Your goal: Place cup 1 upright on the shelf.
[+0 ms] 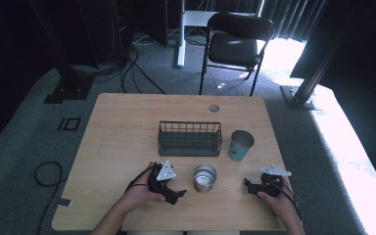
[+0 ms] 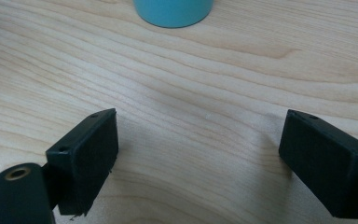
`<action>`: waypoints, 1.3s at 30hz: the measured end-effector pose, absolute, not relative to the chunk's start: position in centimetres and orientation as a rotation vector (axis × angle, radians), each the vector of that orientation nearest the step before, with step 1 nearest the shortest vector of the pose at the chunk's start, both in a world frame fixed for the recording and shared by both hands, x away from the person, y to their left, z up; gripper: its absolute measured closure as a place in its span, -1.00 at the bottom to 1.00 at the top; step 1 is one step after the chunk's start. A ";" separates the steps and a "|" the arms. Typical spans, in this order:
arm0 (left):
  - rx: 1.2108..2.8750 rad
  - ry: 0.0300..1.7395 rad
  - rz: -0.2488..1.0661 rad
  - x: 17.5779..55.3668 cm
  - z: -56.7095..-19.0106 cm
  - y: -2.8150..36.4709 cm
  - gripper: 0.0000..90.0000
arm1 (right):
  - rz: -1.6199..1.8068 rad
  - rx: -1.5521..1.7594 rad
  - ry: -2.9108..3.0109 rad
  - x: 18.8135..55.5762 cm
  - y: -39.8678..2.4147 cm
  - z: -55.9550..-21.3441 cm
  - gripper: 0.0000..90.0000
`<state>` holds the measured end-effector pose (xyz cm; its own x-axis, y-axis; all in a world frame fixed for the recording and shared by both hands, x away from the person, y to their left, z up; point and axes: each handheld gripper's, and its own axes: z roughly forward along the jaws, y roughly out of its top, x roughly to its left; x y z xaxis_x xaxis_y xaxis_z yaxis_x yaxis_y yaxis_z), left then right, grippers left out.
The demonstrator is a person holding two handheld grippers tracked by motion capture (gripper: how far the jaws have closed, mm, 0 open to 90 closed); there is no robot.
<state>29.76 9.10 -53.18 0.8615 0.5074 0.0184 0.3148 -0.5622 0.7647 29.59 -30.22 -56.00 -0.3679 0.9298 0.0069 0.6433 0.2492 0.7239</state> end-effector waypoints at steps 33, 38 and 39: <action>2.159 0.426 0.259 31.0 -52.0 2.8 -0.99 | 0.907 1.434 2.101 29.6 -30.2 -56.0 -0.75; 2.159 0.421 0.259 31.3 -52.1 2.1 -0.99 | 0.907 1.435 2.101 29.6 -30.2 -56.0 -0.75; 2.161 0.416 0.260 31.4 -52.2 2.0 -0.99 | 0.907 1.434 2.101 29.6 -30.2 -56.0 -0.75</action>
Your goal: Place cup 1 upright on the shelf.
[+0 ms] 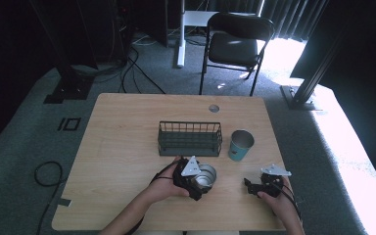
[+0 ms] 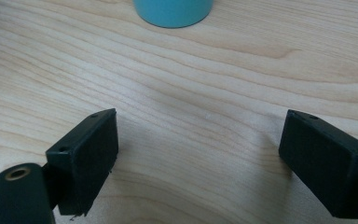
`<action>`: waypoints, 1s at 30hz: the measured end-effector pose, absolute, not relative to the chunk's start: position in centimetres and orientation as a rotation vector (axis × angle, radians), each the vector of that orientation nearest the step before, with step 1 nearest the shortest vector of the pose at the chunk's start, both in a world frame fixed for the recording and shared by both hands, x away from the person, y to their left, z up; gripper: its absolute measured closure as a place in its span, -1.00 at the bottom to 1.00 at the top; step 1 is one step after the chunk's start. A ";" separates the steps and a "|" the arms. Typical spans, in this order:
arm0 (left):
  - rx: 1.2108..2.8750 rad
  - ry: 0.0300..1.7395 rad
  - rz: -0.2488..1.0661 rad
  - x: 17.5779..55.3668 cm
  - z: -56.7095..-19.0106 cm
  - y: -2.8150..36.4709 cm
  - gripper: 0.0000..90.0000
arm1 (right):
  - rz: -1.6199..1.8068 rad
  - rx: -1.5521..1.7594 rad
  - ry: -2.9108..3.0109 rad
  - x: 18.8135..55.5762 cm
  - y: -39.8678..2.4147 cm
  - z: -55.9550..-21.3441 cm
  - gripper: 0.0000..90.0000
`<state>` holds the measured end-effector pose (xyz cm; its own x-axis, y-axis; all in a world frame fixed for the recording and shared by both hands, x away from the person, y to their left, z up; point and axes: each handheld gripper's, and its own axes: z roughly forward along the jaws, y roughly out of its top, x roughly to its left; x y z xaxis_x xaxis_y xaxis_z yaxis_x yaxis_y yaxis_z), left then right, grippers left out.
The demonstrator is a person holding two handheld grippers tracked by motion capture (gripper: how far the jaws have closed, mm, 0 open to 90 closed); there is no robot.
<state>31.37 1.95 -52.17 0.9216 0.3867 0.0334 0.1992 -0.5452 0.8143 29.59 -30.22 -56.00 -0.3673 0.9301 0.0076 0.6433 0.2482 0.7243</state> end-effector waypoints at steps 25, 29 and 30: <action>2.118 0.423 0.276 31.4 -52.5 0.5 -0.70 | 0.907 1.434 2.101 29.6 -30.2 -56.0 -0.75; 2.106 0.423 0.276 31.3 -52.1 0.5 -0.70 | 0.907 1.434 2.101 29.6 -30.2 -56.0 -0.75; 2.106 0.417 0.280 31.3 -52.0 0.5 -0.70 | 0.907 1.435 2.101 29.6 -30.2 -56.0 -0.75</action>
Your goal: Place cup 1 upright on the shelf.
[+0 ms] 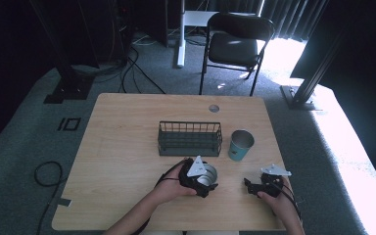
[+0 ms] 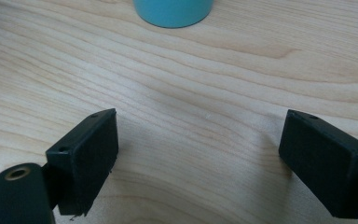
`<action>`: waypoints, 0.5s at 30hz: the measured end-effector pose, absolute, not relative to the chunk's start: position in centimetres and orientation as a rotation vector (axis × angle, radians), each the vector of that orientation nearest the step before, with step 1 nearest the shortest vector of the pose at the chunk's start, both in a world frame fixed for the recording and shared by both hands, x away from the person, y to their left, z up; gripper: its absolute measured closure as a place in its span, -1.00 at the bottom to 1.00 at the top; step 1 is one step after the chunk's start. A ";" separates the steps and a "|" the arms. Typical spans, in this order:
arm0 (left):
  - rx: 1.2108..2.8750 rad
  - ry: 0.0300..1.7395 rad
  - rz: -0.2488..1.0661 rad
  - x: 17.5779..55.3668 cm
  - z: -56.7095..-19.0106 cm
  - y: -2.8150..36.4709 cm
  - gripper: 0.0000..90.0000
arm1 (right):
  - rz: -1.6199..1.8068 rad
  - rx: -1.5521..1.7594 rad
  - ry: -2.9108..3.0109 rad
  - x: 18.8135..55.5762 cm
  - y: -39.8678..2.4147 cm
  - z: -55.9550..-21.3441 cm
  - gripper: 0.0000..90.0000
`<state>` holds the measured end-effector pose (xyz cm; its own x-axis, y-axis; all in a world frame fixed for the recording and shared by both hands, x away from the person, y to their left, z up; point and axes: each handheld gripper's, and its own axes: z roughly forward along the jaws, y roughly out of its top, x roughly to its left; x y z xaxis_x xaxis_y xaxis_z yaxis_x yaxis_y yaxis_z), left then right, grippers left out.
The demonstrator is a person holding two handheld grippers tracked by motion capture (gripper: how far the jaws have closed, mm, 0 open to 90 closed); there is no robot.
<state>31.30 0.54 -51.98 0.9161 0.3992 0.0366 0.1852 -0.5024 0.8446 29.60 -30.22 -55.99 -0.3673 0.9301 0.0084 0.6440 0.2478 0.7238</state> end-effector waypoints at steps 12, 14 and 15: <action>2.083 0.416 0.278 30.9 -50.0 1.3 -0.70 | 0.907 1.435 2.102 29.6 -30.2 -56.0 -0.75; 2.072 0.423 0.287 30.9 -49.7 1.5 -0.70 | 0.907 1.434 2.101 29.6 -30.2 -56.0 -0.75; 2.074 0.422 0.291 30.9 -49.6 1.6 -0.70 | 0.907 1.434 2.101 29.6 -30.2 -56.0 -0.75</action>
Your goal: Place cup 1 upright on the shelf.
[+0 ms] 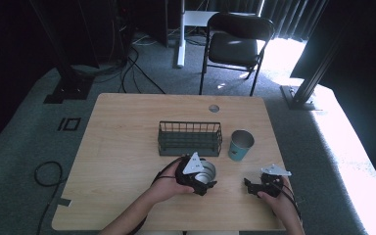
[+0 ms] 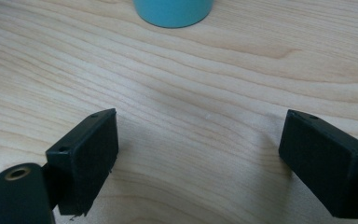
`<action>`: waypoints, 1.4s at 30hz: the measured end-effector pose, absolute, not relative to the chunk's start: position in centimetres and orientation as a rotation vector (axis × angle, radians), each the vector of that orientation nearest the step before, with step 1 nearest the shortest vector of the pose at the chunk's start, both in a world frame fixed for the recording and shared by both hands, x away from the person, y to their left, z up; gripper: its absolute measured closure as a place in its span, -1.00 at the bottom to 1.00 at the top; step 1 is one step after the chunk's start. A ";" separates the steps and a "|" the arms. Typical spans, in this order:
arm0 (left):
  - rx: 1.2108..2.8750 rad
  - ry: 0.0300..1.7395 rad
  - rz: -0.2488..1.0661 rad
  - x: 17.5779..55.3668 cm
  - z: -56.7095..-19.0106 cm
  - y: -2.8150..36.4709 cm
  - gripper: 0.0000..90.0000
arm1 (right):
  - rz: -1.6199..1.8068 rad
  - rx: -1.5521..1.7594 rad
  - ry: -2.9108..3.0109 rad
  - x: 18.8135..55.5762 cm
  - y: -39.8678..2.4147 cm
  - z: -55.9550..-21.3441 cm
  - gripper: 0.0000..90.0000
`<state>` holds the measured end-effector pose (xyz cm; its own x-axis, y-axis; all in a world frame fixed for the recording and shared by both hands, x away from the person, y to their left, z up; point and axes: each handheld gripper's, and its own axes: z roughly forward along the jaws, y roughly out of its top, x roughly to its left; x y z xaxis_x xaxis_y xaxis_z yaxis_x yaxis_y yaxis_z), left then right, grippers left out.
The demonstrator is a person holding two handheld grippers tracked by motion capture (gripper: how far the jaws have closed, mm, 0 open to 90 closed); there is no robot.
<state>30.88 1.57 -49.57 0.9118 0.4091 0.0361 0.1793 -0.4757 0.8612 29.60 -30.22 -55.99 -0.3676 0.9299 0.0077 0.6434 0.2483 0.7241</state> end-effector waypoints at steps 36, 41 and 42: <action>1.939 0.533 0.444 34.6 -40.8 5.4 -0.70 | 0.907 1.433 2.101 29.6 -30.2 -56.0 -0.75; 1.889 0.600 0.465 35.8 -40.5 5.8 -0.70 | 0.907 1.433 2.101 29.6 -30.2 -56.0 -0.75; 1.883 0.612 0.465 36.0 -40.5 5.8 -0.70 | 0.907 1.433 2.100 29.6 -30.2 -56.0 -0.75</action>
<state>35.98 5.82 -40.50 0.7933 0.6076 0.0373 0.1982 -0.3157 0.9279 29.61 -30.22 -56.00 -0.3674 0.9300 0.0070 0.6428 0.2485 0.7246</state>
